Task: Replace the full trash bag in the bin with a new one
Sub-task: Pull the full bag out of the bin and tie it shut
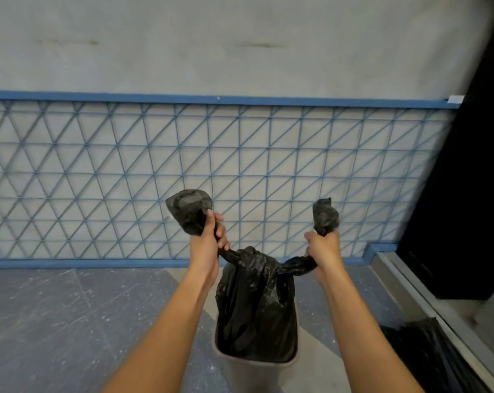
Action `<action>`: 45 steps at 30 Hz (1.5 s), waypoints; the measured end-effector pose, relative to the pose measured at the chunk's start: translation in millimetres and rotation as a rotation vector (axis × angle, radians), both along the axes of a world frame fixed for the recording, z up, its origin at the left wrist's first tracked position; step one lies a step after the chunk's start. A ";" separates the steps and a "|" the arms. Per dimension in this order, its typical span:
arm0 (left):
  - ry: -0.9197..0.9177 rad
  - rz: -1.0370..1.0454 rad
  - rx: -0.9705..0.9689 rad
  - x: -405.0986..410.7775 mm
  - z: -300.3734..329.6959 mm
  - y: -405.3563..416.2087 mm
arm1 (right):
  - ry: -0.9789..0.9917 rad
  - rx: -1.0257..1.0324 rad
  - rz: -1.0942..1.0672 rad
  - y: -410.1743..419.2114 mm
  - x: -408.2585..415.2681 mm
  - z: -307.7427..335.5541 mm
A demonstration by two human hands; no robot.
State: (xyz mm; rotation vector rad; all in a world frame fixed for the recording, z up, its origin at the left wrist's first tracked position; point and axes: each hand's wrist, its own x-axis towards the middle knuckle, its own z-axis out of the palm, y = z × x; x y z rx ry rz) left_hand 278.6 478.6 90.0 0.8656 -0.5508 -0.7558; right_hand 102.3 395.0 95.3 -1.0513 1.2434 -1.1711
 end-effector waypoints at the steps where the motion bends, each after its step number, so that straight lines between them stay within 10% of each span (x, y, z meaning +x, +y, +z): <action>1: -0.134 0.004 0.009 -7.6 7.7 -0.1 | 0.262 -0.046 0.067 0.0 5.9 9.7; 6: -0.731 0.082 0.157 -31.5 21.6 -8.4 | 1.179 -0.556 0.321 22.4 41.8 30.9; 9: -0.869 0.173 0.121 -30.8 24.2 -10.1 | 1.338 -0.849 0.384 30.4 51.6 22.7; 15: -0.947 -0.031 0.492 -22.9 24.8 -8.3 | 0.917 -1.043 0.463 30.7 44.4 2.5; 21: -1.417 0.171 0.531 -28.9 28.2 -4.3 | -0.105 -0.329 0.737 31.7 22.7 6.7; 29: -1.981 0.108 0.548 -25.5 29.6 -4.7 | -0.089 -0.427 0.076 13.3 23.9 13.7; 32: -1.731 -0.126 0.554 -7.5 35.1 0.6 | -0.085 -0.424 0.035 11.3 20.0 9.3; 39: -0.059 -0.434 0.131 4.3 -13.9 7.4 | -0.169 -0.430 0.098 20.3 32.5 13.3; 45: -0.299 -0.281 0.191 -41.7 -11.5 -0.6 | -0.130 -0.442 0.235 33.3 30.8 18.8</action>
